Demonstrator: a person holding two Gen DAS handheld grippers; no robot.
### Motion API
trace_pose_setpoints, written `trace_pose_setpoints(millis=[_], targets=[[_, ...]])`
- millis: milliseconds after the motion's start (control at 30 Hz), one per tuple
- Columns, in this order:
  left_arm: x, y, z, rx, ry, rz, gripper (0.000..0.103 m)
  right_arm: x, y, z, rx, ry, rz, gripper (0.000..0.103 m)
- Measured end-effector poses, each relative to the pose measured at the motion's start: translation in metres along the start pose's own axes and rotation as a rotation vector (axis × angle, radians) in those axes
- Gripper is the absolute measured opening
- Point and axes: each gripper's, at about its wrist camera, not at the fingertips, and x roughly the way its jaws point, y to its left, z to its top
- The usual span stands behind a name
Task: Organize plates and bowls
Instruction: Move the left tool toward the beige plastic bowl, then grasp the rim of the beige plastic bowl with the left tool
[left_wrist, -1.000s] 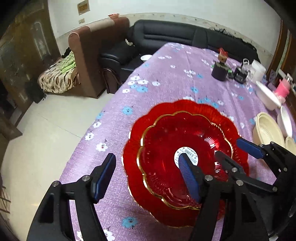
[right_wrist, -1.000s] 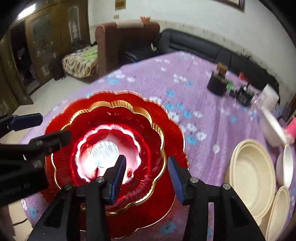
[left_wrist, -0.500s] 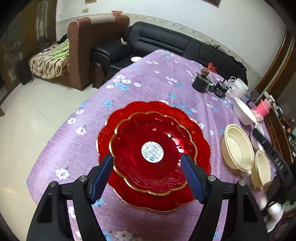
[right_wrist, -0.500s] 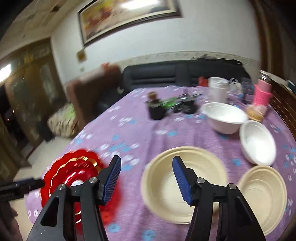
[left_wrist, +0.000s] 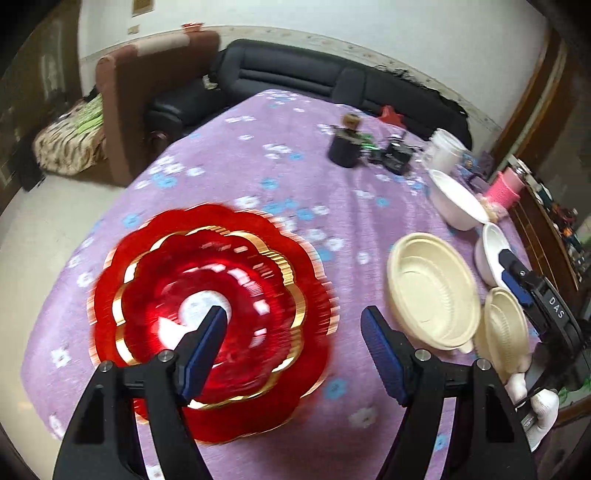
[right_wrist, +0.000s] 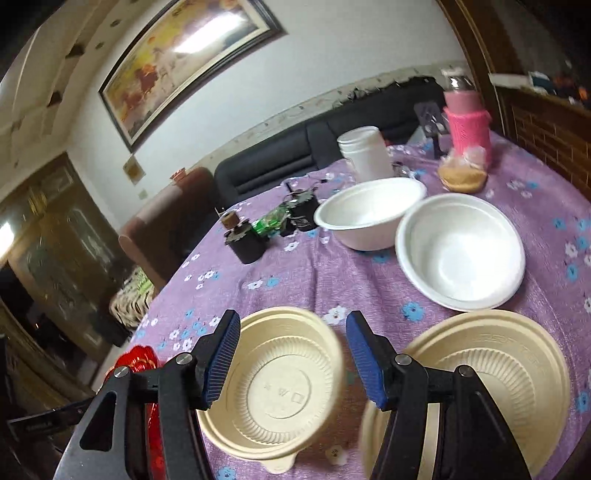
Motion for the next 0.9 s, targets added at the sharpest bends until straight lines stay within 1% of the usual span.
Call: trace_pose_setpoints(millis=[67,167,300,333,433,467,500,533,567,600,633,667,700,767,833,900], targets=[[0.011,-0.018,0.003,0.035,0.015,-0.013,0.074,0.0,-0.005,0.001,0.005,-0.005,-0.015,0.064],[0.029,-0.041,0.007,0.08,0.052,-0.037,0.074,0.006,-0.004,-0.002,-0.003,0.018,-0.016,0.064],[0.051,-0.069,0.016,0.124,0.098,-0.078,0.074,0.018,0.009,-0.012,-0.09,0.052,-0.048,0.064],[0.057,-0.076,0.019,0.136,0.105,-0.078,0.074,0.024,0.015,-0.016,-0.126,0.062,-0.071,0.064],[0.081,-0.092,0.029,0.168,0.14,-0.055,0.074,0.037,0.021,-0.024,-0.185,0.101,-0.114,0.064],[0.088,-0.094,0.031,0.173,0.155,-0.058,0.074,0.04,0.022,-0.026,-0.193,0.111,-0.123,0.064],[0.097,-0.097,0.033,0.18,0.176,-0.052,0.074,0.044,0.022,-0.027,-0.202,0.126,-0.14,0.061],[0.106,-0.098,0.035,0.177,0.196,-0.039,0.074,0.049,0.02,-0.029,-0.207,0.141,-0.168,0.061],[0.112,-0.098,0.036,0.172,0.211,-0.041,0.073,0.052,0.017,-0.029,-0.201,0.155,-0.176,0.06],[0.118,-0.098,0.037,0.166,0.23,-0.051,0.072,0.053,0.014,-0.029,-0.192,0.16,-0.174,0.057],[0.125,-0.096,0.037,0.154,0.252,-0.063,0.07,0.054,0.013,-0.028,-0.189,0.164,-0.171,0.057],[0.129,-0.095,0.037,0.148,0.267,-0.071,0.056,0.054,0.012,-0.028,-0.184,0.169,-0.154,0.057],[0.133,-0.097,0.036,0.157,0.284,-0.074,0.038,0.055,0.012,-0.028,-0.179,0.179,-0.136,0.057],[0.138,-0.1,0.034,0.169,0.306,-0.089,0.025,0.058,0.016,-0.031,-0.181,0.204,-0.109,0.058],[0.138,-0.102,0.031,0.179,0.293,-0.072,0.025,0.057,0.017,-0.033,-0.191,0.198,-0.12,0.057],[0.134,-0.1,0.033,0.167,0.281,-0.066,0.025,0.053,0.016,-0.032,-0.169,0.184,-0.102,0.048]])
